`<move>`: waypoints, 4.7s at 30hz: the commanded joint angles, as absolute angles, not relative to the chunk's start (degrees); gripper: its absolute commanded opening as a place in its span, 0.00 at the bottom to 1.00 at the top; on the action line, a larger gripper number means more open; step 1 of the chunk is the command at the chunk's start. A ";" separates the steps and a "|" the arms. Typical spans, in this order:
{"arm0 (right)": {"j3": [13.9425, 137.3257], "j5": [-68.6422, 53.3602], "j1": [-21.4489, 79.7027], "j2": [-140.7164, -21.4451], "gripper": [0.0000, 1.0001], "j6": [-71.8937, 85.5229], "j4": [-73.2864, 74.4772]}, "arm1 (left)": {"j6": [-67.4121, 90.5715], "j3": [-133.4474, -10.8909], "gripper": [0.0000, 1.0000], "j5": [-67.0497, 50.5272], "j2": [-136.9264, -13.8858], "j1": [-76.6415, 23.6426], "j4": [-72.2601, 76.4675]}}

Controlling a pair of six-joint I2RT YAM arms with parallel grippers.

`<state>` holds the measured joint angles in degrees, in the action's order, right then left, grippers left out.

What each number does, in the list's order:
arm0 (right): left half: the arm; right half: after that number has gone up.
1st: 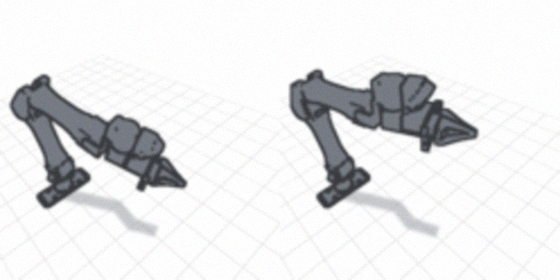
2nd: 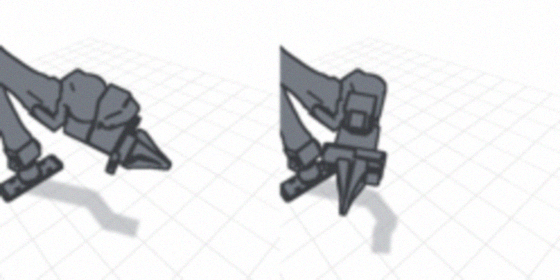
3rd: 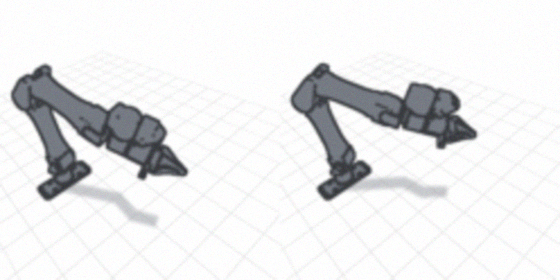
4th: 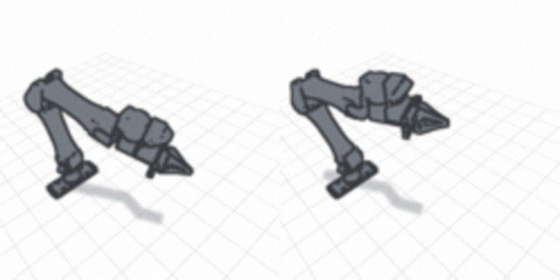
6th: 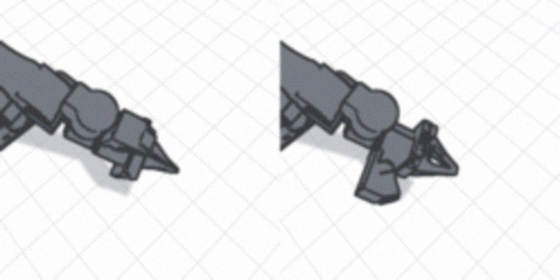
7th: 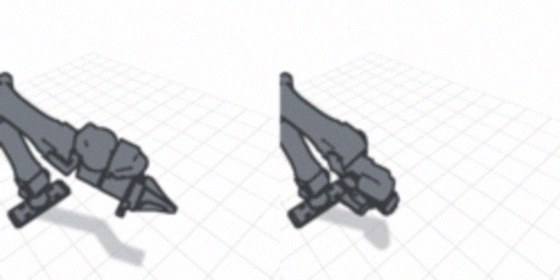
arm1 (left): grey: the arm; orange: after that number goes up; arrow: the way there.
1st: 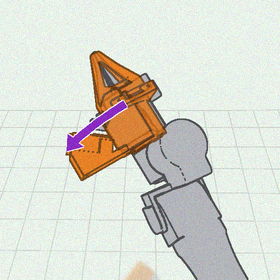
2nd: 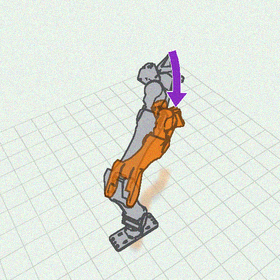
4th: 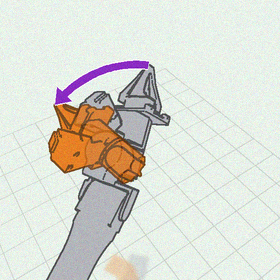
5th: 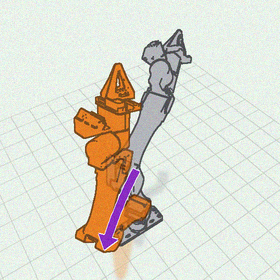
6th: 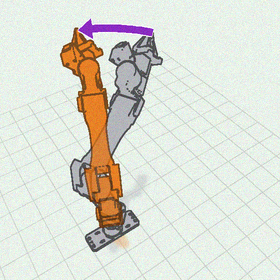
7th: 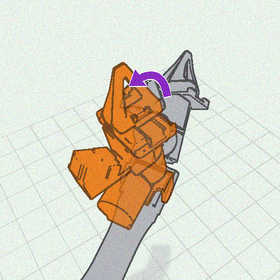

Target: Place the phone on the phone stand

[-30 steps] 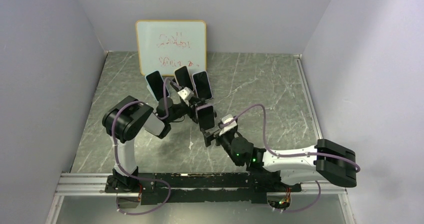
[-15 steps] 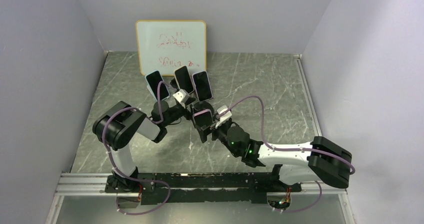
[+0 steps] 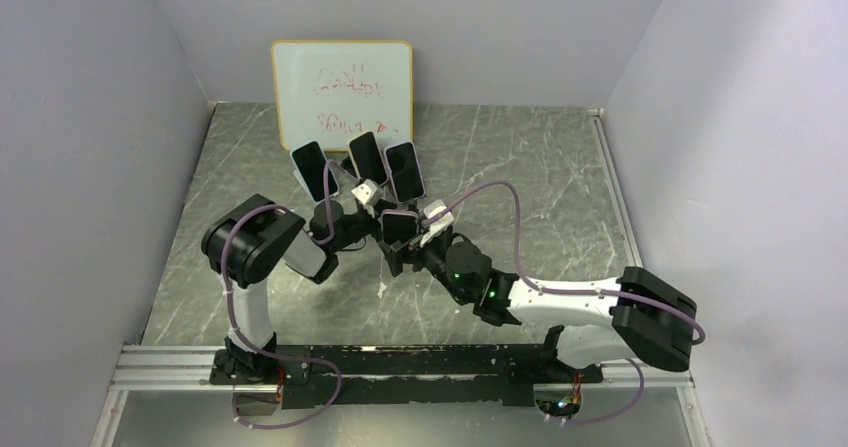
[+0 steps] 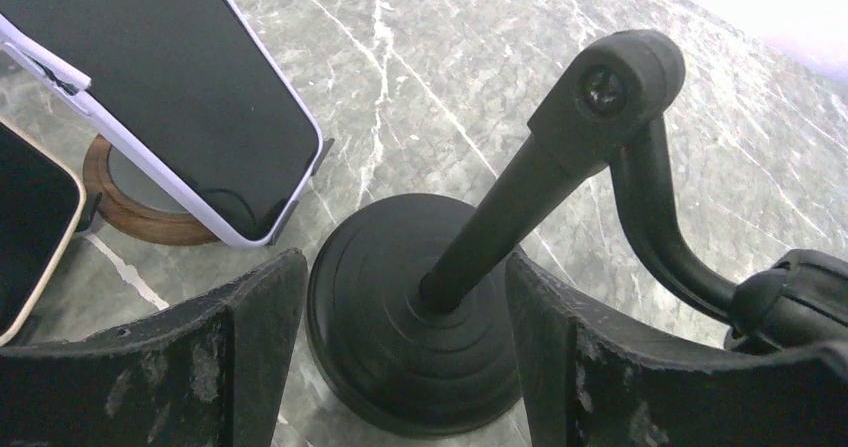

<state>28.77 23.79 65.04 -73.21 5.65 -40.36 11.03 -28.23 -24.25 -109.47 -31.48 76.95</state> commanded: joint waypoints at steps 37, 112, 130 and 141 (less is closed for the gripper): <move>52.45 61.80 75.34 -78.81 1.00 33.17 0.47 | 18.16 -29.99 0.82 -20.53 -111.55 -32.71 82.90; 45.65 55.53 58.69 -73.32 0.67 27.26 -1.89 | 12.51 -31.76 0.89 -18.66 -96.61 -31.90 61.08; 44.55 27.51 44.09 -72.19 0.69 14.98 -8.69 | 8.61 -31.64 0.89 -16.01 -89.65 -31.30 52.31; 46.42 18.77 34.57 -74.93 0.69 14.06 -9.49 | 7.91 -32.17 0.89 -15.26 -88.65 -30.74 50.51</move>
<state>44.16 22.20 37.23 -73.41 15.27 -6.83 8.75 -30.48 -16.43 -90.30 -31.20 50.98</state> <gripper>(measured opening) 0.784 0.892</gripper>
